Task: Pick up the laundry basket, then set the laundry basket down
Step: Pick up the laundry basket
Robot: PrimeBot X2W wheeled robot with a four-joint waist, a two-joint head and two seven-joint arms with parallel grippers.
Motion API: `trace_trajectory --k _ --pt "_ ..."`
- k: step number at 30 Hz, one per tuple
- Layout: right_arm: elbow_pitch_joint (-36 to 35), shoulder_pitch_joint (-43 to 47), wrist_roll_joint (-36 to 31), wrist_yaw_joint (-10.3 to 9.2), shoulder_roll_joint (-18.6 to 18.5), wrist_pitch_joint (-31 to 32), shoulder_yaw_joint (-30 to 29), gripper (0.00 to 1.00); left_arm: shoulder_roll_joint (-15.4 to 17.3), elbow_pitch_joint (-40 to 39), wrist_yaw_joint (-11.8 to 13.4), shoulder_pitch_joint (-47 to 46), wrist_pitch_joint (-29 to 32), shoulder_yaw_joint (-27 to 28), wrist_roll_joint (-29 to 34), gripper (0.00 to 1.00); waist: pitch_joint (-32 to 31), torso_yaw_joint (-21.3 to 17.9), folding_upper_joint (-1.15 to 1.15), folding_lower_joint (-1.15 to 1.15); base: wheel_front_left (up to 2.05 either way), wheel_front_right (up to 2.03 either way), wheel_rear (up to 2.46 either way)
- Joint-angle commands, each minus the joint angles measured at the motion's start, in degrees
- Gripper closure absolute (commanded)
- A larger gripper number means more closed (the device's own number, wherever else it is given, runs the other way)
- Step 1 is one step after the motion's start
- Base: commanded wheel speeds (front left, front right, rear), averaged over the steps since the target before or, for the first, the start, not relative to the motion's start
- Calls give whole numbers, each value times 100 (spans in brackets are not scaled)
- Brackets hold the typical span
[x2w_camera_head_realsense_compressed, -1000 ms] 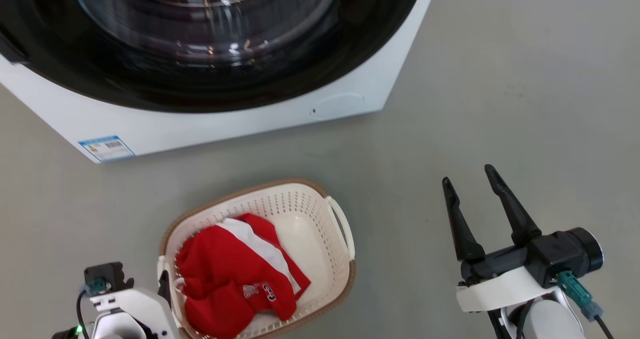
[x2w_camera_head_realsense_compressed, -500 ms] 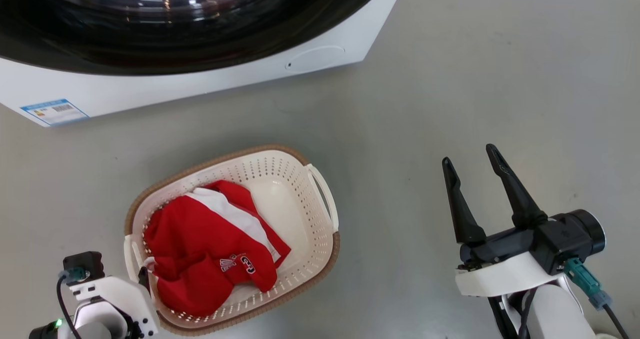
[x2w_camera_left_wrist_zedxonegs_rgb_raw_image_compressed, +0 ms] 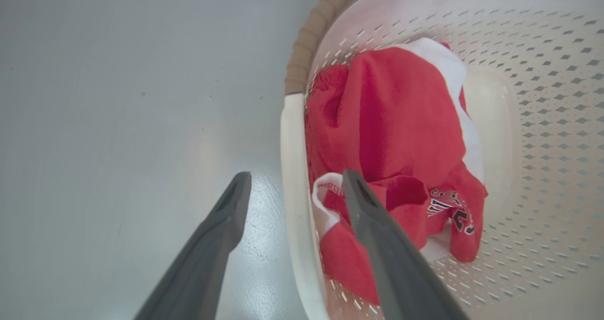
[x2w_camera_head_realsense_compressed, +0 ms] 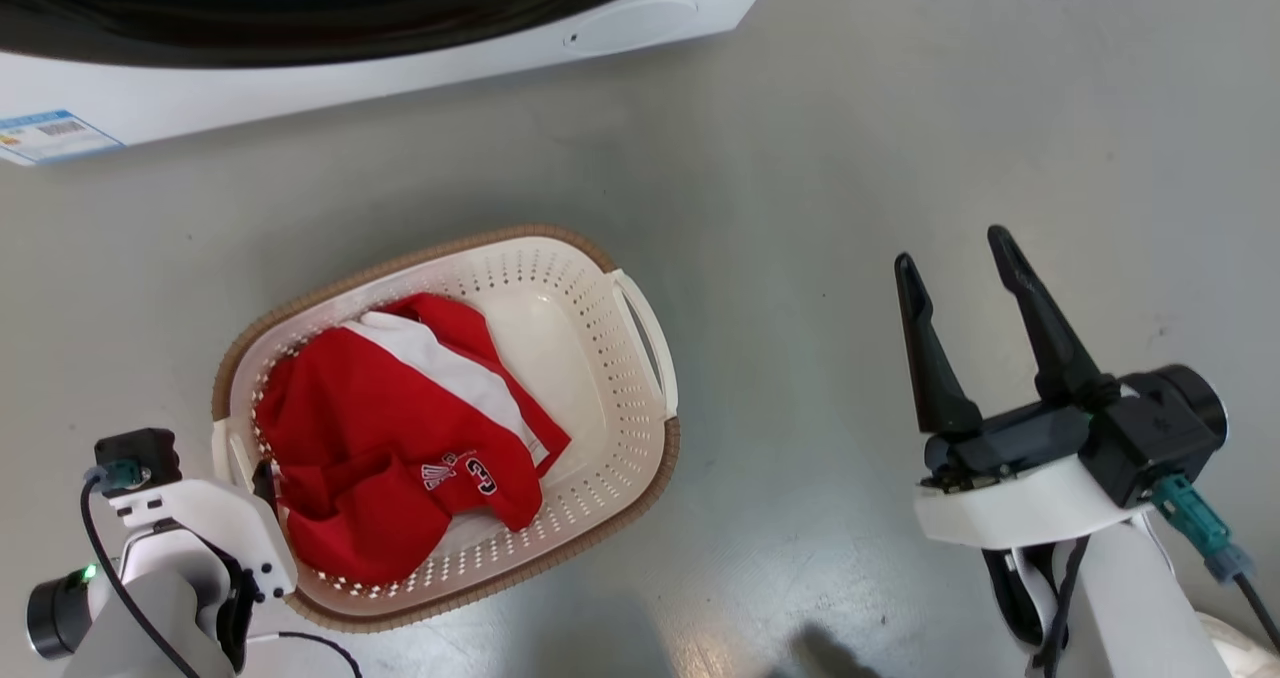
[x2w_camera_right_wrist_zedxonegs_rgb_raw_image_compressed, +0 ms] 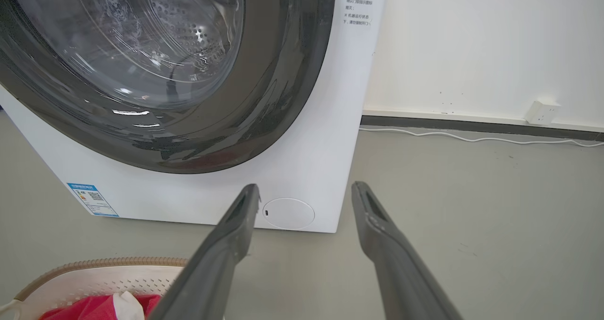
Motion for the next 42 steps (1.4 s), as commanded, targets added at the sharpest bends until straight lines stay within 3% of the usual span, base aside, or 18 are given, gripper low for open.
trace_trajectory --k 1,19,20,21,22,23,42 --pt "-143 -16 67 36 -9 -78 84 0 195 12 66 -67 -81 92 -61 0 99 4 0 0 0 0 0" --pt "-192 -248 352 36 -9 -78 22 0 412 257 126 -895 -118 -247 82 1 770 -26 0 0 0 0 0" --pt "-188 -249 369 36 -9 -78 19 0 419 273 159 -924 -100 -275 101 24 788 -31 0 0 0 0 0" --pt "-179 -248 407 36 -9 -78 10 0 424 288 174 -951 -77 -302 117 57 805 -35 0 0 0 0 0" --pt "-176 -251 429 36 -9 -78 6 0 433 304 184 -974 -56 -312 116 96 818 -38 0 0 0 0 0" --pt "-168 -252 451 36 -9 -78 2 0 445 318 188 -994 -37 -332 123 100 827 -41 0 0 0 0 0" --pt "-96 -236 646 36 -9 -78 91 0 635 415 242 -1335 -16 -649 212 100 782 -146 0 0 0 0 0"
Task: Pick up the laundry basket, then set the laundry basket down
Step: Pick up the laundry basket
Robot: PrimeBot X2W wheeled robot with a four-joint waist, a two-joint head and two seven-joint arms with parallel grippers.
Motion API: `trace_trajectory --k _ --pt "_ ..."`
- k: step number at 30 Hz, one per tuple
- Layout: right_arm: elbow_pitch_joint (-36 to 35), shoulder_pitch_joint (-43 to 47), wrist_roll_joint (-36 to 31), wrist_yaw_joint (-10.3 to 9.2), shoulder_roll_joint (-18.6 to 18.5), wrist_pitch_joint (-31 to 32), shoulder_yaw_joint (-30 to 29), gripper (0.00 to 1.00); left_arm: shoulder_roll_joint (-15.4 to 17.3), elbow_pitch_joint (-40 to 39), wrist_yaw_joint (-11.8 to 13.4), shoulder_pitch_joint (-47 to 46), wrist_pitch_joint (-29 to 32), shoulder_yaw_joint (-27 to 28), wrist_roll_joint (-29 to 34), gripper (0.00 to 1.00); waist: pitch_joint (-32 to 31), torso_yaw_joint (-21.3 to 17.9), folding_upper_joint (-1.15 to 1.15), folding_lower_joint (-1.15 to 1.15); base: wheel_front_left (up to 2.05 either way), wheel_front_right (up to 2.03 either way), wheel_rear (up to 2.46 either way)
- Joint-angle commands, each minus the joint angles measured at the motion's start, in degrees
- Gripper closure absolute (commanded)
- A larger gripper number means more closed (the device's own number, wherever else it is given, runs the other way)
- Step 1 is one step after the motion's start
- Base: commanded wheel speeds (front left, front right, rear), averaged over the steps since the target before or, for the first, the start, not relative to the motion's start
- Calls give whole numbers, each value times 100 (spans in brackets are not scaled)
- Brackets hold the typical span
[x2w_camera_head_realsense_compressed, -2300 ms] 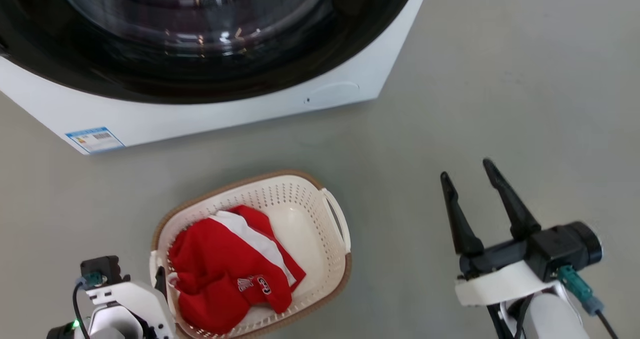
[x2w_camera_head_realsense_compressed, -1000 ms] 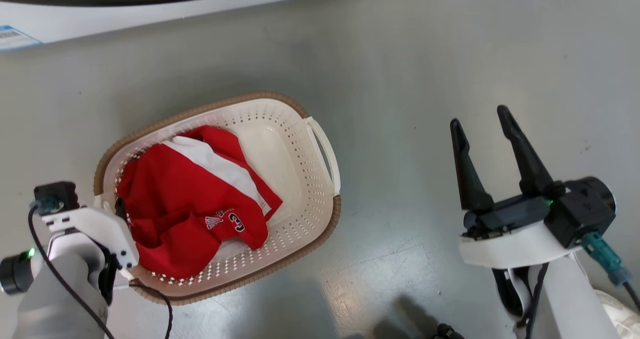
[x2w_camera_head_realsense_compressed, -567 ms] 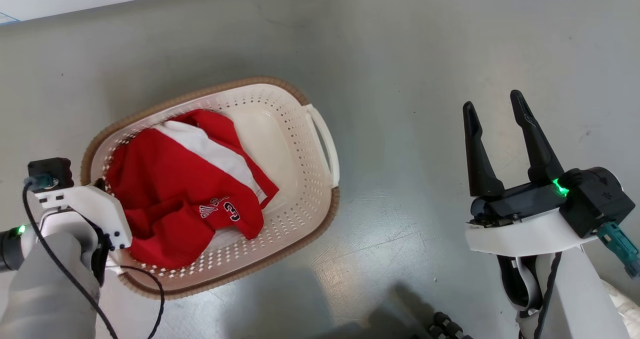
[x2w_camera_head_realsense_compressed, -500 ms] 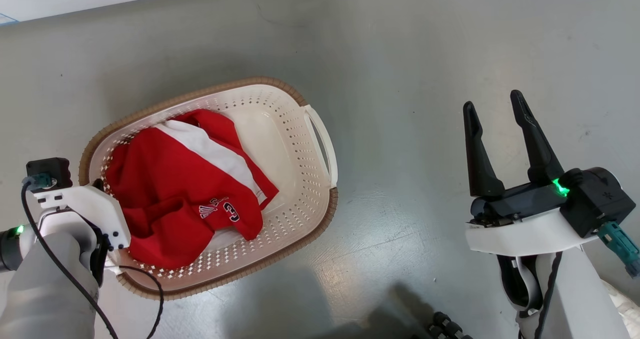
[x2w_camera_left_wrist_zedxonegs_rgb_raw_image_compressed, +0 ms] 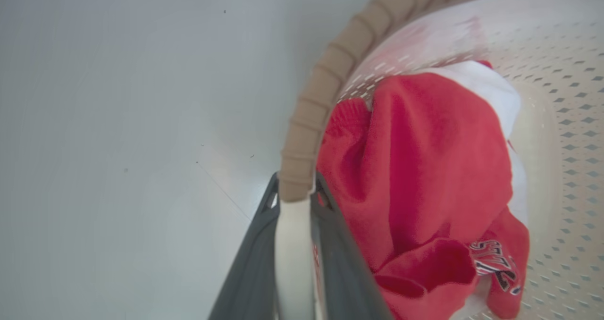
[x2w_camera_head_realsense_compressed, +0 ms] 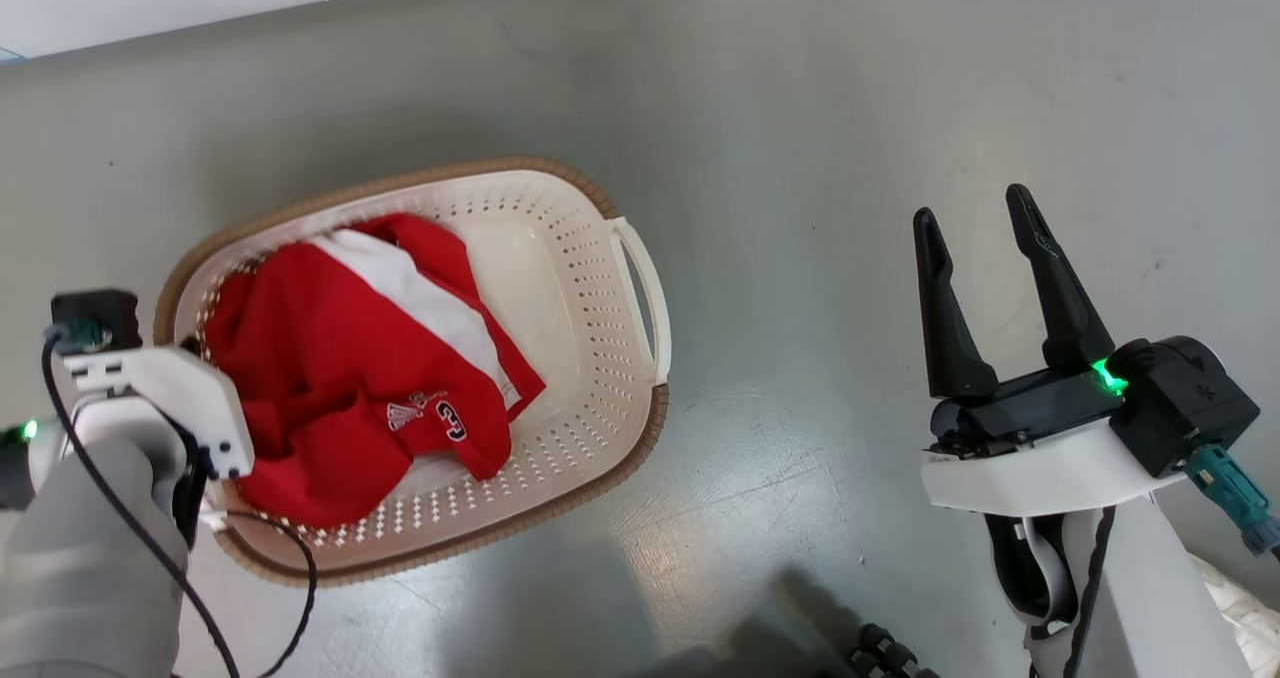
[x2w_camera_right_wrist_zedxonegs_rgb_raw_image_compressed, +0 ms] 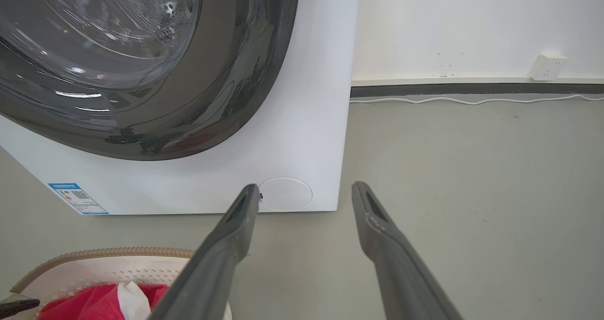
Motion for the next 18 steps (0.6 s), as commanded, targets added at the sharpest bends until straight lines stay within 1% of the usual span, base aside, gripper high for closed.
trace_trajectory --k 1,11,18 --pt "-100 48 34 36 -10 -37 99 0 281 -37 55 -127 -40 47 51 100 41 4 0 0 0 0 0" --pt "-93 90 -97 36 -10 -37 116 0 332 -13 128 -477 21 -21 11 100 156 74 0 0 0 0 0" --pt "-96 81 -140 36 -10 -37 126 0 374 0 132 -764 19 -62 -36 100 307 174 0 0 0 0 0"
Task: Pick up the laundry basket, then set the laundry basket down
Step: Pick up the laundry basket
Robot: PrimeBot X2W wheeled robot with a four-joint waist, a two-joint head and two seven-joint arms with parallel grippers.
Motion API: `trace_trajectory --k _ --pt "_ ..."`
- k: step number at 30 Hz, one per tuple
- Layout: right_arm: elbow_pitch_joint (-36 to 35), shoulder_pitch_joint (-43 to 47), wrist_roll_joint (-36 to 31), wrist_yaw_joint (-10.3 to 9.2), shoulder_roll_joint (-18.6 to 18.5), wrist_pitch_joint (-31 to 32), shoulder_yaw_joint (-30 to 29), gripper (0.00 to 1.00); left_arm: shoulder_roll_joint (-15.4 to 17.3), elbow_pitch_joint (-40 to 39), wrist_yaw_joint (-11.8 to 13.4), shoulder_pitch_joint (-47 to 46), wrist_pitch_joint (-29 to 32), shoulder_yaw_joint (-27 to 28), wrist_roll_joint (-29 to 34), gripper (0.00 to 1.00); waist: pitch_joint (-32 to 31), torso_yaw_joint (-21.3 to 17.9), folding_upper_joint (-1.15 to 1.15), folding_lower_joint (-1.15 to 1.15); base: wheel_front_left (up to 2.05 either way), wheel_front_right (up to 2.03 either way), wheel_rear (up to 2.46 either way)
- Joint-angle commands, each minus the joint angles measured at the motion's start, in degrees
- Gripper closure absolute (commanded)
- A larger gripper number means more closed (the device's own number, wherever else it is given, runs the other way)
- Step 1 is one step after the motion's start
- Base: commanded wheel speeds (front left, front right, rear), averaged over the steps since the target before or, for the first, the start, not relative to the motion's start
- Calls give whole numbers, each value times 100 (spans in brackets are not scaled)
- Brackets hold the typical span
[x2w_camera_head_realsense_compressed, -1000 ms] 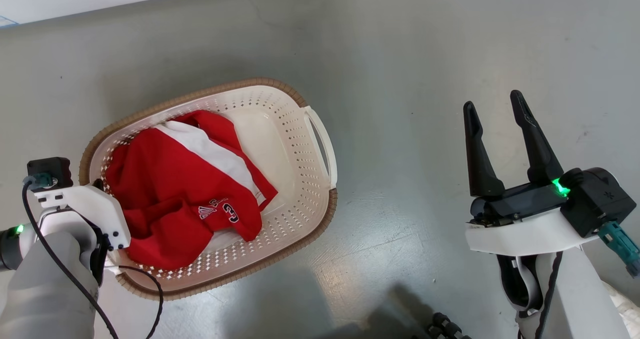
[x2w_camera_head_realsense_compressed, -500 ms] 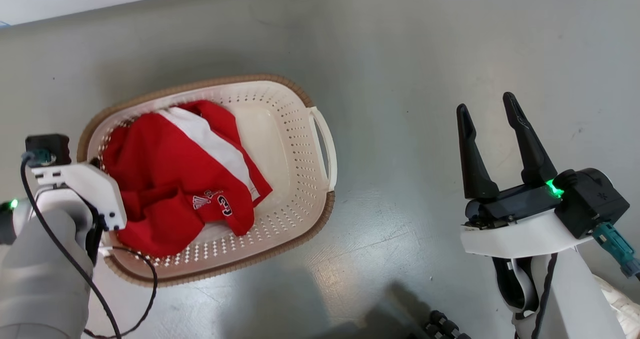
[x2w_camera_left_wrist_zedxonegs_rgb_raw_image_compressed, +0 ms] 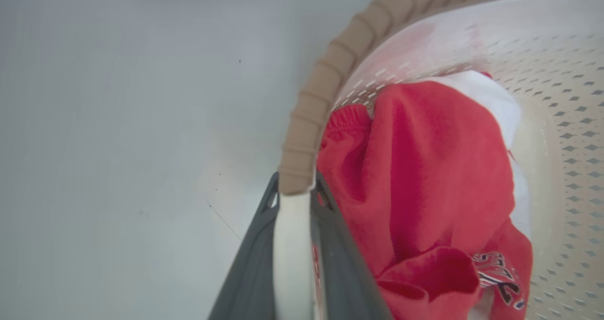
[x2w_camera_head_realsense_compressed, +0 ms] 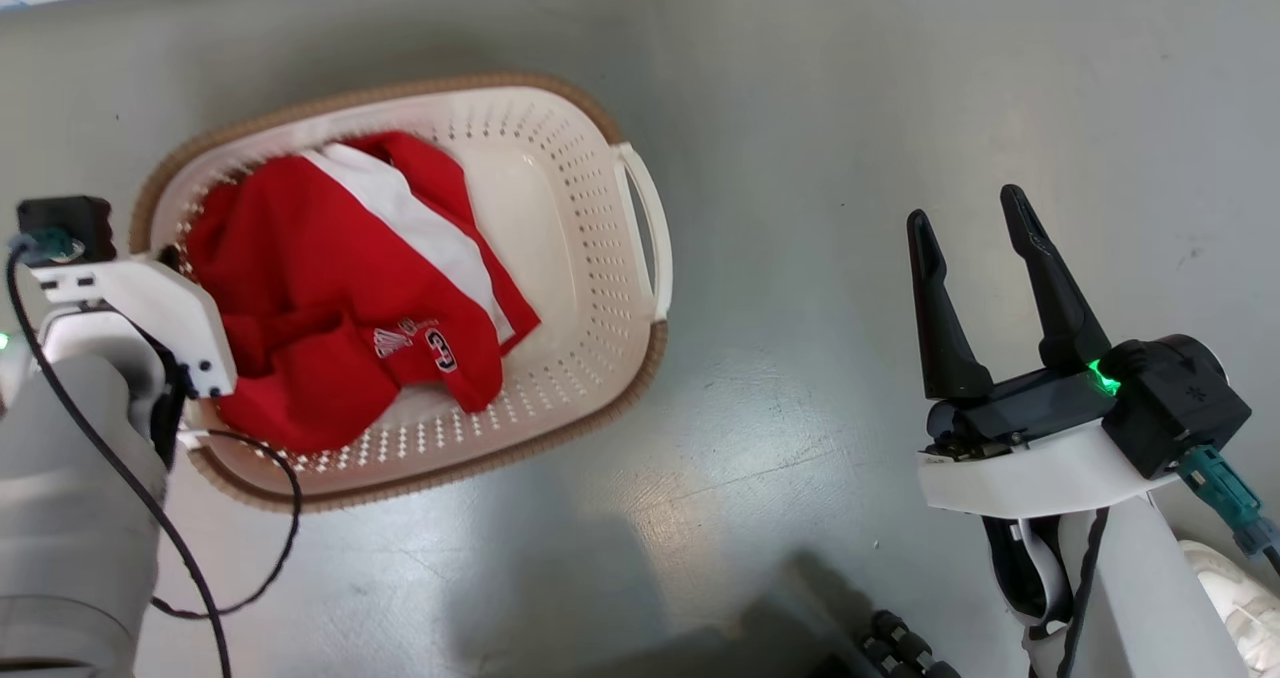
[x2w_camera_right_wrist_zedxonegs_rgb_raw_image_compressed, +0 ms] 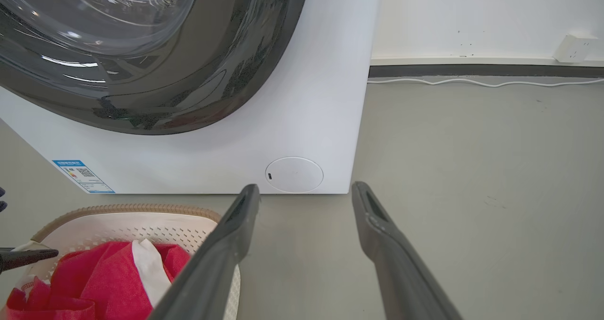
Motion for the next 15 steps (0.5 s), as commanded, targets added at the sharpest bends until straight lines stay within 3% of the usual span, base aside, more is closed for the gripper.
trace_trajectory --k 1,15 --pt "-97 70 -44 36 -10 -37 108 0 349 -54 127 -68 -49 76 -8 100 35 20 0 0 0 0 0" --pt "-91 -51 -93 36 -10 -37 188 0 405 -1 52 -352 16 -182 50 100 182 65 0 0 0 0 0"
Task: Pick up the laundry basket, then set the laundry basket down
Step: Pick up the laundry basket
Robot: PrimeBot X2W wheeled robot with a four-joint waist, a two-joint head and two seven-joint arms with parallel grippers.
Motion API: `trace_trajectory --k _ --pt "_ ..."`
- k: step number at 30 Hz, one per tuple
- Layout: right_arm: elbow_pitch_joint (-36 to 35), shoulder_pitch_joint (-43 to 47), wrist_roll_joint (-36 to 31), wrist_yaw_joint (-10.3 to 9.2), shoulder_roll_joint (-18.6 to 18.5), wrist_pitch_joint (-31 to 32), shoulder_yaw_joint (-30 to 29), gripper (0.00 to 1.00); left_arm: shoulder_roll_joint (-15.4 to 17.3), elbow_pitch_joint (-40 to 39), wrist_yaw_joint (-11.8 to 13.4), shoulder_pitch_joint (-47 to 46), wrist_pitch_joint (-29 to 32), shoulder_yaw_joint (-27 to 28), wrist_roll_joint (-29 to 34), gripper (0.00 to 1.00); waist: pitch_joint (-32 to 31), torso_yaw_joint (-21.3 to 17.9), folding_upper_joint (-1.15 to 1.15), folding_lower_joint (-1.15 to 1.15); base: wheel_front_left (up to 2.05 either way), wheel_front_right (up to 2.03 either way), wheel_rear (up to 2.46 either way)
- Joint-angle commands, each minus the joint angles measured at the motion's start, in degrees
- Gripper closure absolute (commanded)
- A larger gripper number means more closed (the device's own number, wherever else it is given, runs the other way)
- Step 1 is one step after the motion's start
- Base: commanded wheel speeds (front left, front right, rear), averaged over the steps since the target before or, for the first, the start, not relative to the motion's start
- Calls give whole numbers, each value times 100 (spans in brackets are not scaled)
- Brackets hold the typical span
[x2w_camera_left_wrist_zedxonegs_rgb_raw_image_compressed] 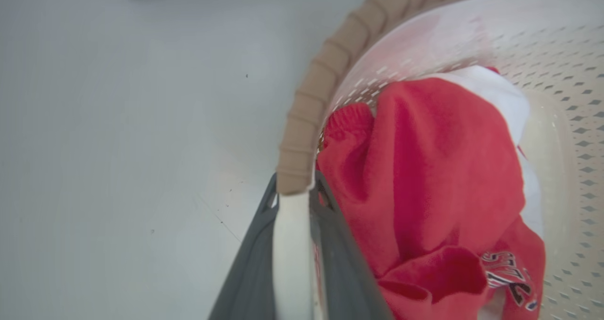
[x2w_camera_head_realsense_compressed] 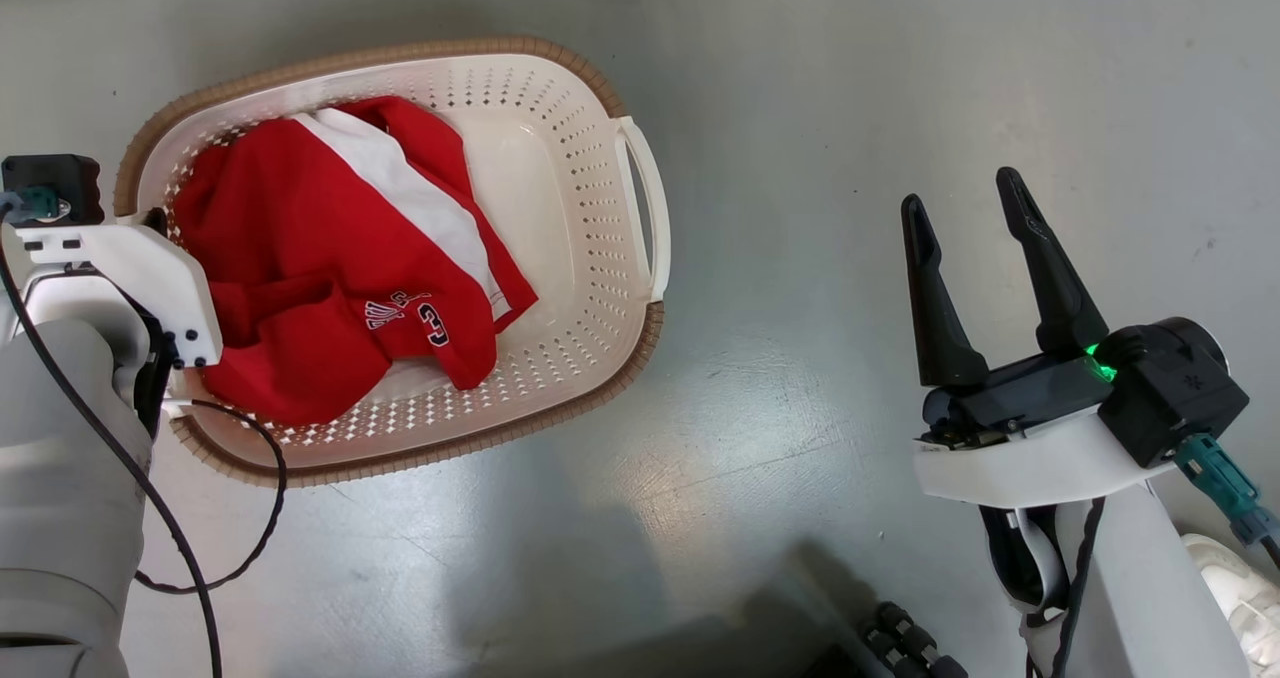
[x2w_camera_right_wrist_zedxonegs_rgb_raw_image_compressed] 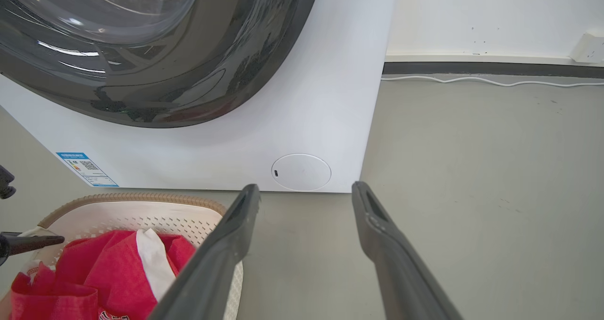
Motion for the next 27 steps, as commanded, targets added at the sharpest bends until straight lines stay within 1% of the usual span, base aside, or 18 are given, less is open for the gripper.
trace_trajectory --k 1,4,5,6,18,24,27 --pt "-89 79 -8 36 -9 -37 138 0 312 -49 84 -24 -40 73 8 100 5 -4 0 0 0 0 0" --pt "-92 100 0 36 -9 -37 132 0 267 -38 103 -47 -37 61 -26 100 4 11 0 0 0 0 0" --pt "-93 113 4 36 -9 -37 137 0 250 -31 156 -59 -36 71 -58 10 10 23 0 0 0 0 0" --pt "-95 115 7 36 -9 -37 139 0 226 -26 182 -62 -6 93 -95 0 12 29 0 0 0 0 0" --pt "-54 83 71 36 -9 -37 101 0 196 -14 203 -122 -207 -39 -109 0 -70 89 0 0 0 0 0" --pt "3 83 129 36 -9 -37 51 0 108 -1 182 18 -341 -4 -239 0 -348 183 0 0 0 0 0" --pt "41 93 120 36 -9 -37 6 0 9 3 143 139 -459 29 -330 0 -571 254 0 0 0 0 0"
